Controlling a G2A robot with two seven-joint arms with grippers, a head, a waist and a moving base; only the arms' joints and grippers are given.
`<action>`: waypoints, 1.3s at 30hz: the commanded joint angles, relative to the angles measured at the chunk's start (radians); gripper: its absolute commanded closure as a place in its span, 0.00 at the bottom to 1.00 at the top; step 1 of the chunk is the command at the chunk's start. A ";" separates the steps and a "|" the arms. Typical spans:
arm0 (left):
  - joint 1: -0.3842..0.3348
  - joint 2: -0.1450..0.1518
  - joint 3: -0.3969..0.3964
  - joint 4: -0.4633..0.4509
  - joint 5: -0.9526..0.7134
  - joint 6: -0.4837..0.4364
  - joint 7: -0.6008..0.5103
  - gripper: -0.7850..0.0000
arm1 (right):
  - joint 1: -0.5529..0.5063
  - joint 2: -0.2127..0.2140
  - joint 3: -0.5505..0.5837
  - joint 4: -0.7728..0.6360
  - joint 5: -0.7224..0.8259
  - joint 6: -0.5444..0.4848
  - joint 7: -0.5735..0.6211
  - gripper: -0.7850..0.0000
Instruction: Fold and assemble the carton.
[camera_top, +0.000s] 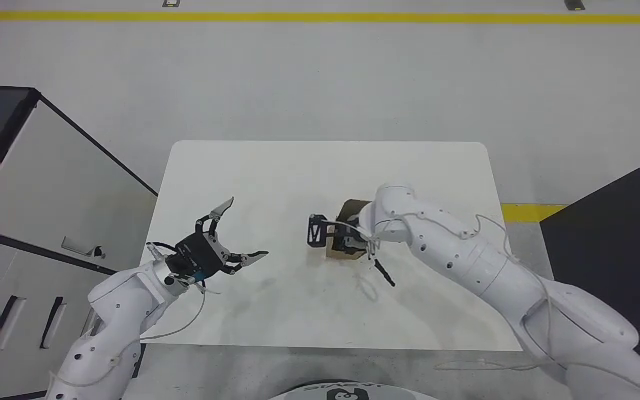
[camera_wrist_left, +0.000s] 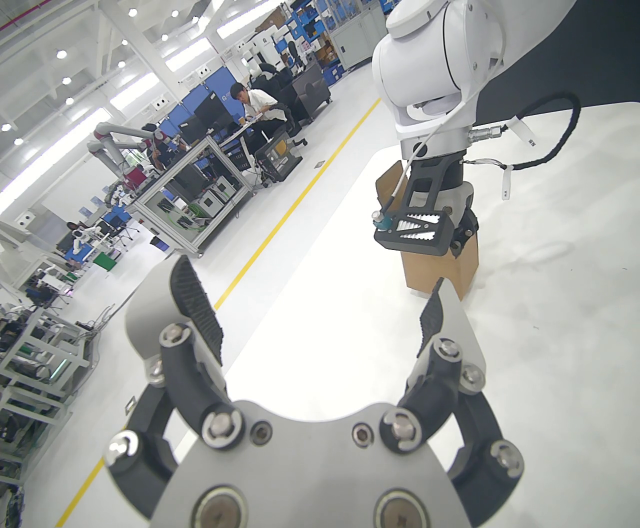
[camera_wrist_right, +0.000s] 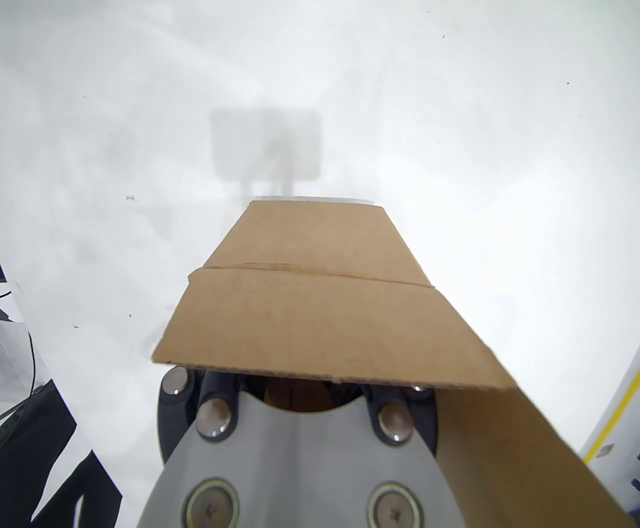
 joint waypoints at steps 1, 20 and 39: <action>0.000 0.000 0.000 0.000 0.000 0.000 0.000 0.00 | 0.001 -0.003 -0.001 0.003 -0.002 0.001 0.001 1.00; 0.000 0.000 0.000 0.000 0.000 0.000 0.000 0.00 | -0.011 -0.003 0.026 -0.036 -0.039 0.002 0.002 1.00; 0.000 0.000 0.000 0.000 0.000 0.000 0.000 0.00 | 0.016 -0.043 0.005 0.024 -0.028 -0.003 -0.009 1.00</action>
